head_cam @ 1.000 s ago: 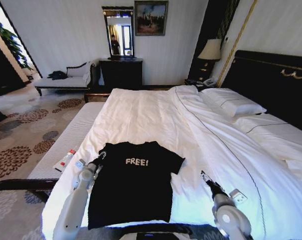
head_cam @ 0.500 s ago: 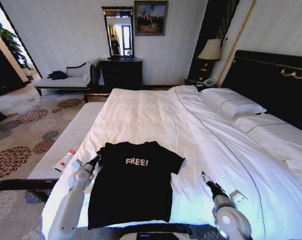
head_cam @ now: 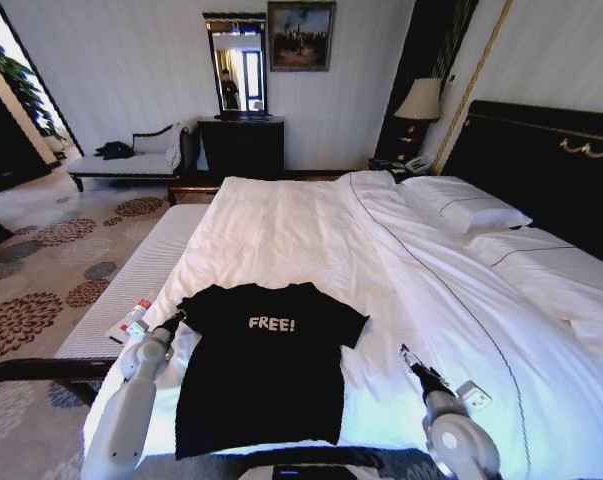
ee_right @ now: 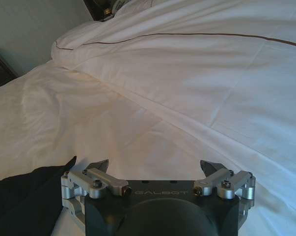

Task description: Fold the clothes on the bed.

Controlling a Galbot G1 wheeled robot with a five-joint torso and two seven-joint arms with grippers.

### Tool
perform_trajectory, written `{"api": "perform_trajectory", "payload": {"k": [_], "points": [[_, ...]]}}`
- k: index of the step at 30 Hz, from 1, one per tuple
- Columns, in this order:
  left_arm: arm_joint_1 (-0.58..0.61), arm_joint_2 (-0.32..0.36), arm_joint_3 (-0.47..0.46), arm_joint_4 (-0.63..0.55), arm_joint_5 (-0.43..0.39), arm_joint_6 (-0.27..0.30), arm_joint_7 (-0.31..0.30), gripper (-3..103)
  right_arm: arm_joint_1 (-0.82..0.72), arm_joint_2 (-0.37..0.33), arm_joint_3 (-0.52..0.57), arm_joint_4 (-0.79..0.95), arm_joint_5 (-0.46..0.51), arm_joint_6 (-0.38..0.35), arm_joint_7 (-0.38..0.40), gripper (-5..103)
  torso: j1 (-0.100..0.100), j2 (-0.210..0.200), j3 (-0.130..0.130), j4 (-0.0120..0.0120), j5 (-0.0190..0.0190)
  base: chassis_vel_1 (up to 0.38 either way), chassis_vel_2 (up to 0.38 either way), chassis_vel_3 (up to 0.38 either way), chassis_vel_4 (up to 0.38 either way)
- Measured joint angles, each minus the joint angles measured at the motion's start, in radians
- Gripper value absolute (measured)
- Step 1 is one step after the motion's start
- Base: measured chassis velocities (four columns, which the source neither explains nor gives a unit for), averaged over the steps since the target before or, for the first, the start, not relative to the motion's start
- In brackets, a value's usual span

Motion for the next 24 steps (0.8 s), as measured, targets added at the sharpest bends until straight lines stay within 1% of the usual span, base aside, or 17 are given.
{"api": "perform_trajectory", "payload": {"k": [4, 5, 7, 8, 9, 10, 13, 14, 16, 18, 21, 22, 23, 24], "points": [[0.007, 0.006, -0.009, 0.008, 0.006, -0.005, -0.013, 2, 0.006, -0.002, -0.002, -0.004, 0.001, 0.002, 0.001, 100, 0.0, 0.0, 0.0, 0.0001, -0.0001, 0.0, 0.0, 0.0, 0.0], [0.009, 0.006, -0.011, 0.008, 0.006, -0.005, -0.016, -1, 0.009, -0.003, -0.003, -0.005, 0.001, 0.002, 0.001, 100, 0.0, 0.0, 0.0, 0.0001, 0.0, 0.0, 0.0, 0.0, 0.0], [0.016, 0.006, -0.017, 0.003, 0.01, -0.005, -0.027, 9, 0.018, -0.007, -0.007, -0.007, 0.003, 0.007, 0.001, 100, 0.0, 0.0, 0.0, 0.0001, 0.0, 0.0, 0.0, 0.0, 0.0], [0.016, 0.006, -0.017, 0.003, 0.01, -0.005, -0.027, 9, 0.018, -0.007, -0.007, -0.007, 0.003, 0.007, 0.001, 100, 0.0, 0.0, 0.0, 0.0001, 0.0, 0.0, 0.0, 0.0, 0.0], [0.022, 0.005, -0.021, -0.005, 0.014, -0.004, -0.032, 15, 0.026, -0.011, -0.009, -0.009, 0.007, 0.01, 0.001, 100, 0.0, 0.0, 0.0, 0.0003, 0.0002, 0.0, 0.0, 0.0, 0.0], [0.027, 0.005, -0.024, -0.01, 0.015, -0.003, -0.035, 15, 0.03, -0.013, -0.01, -0.009, 0.011, 0.01, 0.001, 100, 0.0, 0.0, 0.0, 0.0002, 0.0002, 0.0, 0.0, 0.0, 0.0], [0.06, 0.01, -0.057, -0.043, 0.017, 0.006, -0.053, 30, 0.066, -0.038, -0.019, -0.009, 0.046, 0.013, 0.003, 100, 0.0, 0.0, 0.0, 0.0, 0.0001, 0.0, 0.0, 0.0, 0.0], [0.06, 0.01, -0.057, -0.043, 0.017, 0.006, -0.053, 30, 0.066, -0.038, -0.019, -0.009, 0.046, 0.013, 0.003, 100, 0.0, 0.0, 0.0, 0.0, 0.0001, 0.0, 0.0, 0.0, 0.0], [0.087, 0.018, -0.084, -0.071, 0.016, 0.012, -0.064, 41, 0.098, -0.052, -0.026, -0.016, 0.063, 0.013, 0.005, 100, 0.0, 0.0, 0.0, 0.0002, 0.0, 0.0, 0.0, 0.0, 0.0], [0.105, 0.022, -0.1, -0.089, 0.013, 0.016, -0.07, 41, 0.115, -0.057, -0.032, -0.023, 0.071, 0.013, 0.006, 100, 0.0, 0.0, 0.0, 0.0002, 0.0, 0.0, 0.0, 0.0, 0.0], [0.179, 0.027, -0.155, -0.172, -0.012, 0.032, -0.09, 57, 0.166, -0.063, -0.05, -0.053, 0.099, 0.01, 0.013, 100, 0.0, 0.0, 0.0, 0.0003, -0.0001, 0.0, 0.0, 0.0, 0.0], [0.217, 0.024, -0.177, -0.22, -0.03, 0.041, -0.098, 63, 0.18, -0.062, -0.057, -0.063, 0.111, 0.008, 0.017, 100, 0.0, 0.0, 0.0, 0.0003, -0.0001, 0.0, 0.0, 0.0, 0.0], [0.217, 0.024, -0.177, -0.22, -0.03, 0.041, -0.098, 63, 0.18, -0.062, -0.057, -0.063, 0.111, 0.008, 0.017, 100, 0.0, 0.0, 0.0, 0.0003, -0.0001, 0.0, 0.0, 0.0, 0.0], [0.248, 0.018, -0.191, -0.262, -0.047, 0.049, -0.104, 68, 0.187, -0.059, -0.063, -0.071, 0.12, 0.008, 0.02, 100, 0.0, 0.0, 0.0, 0.0003, 0.0001, 0.0, 0.0, 0.0, 0.0]]}}
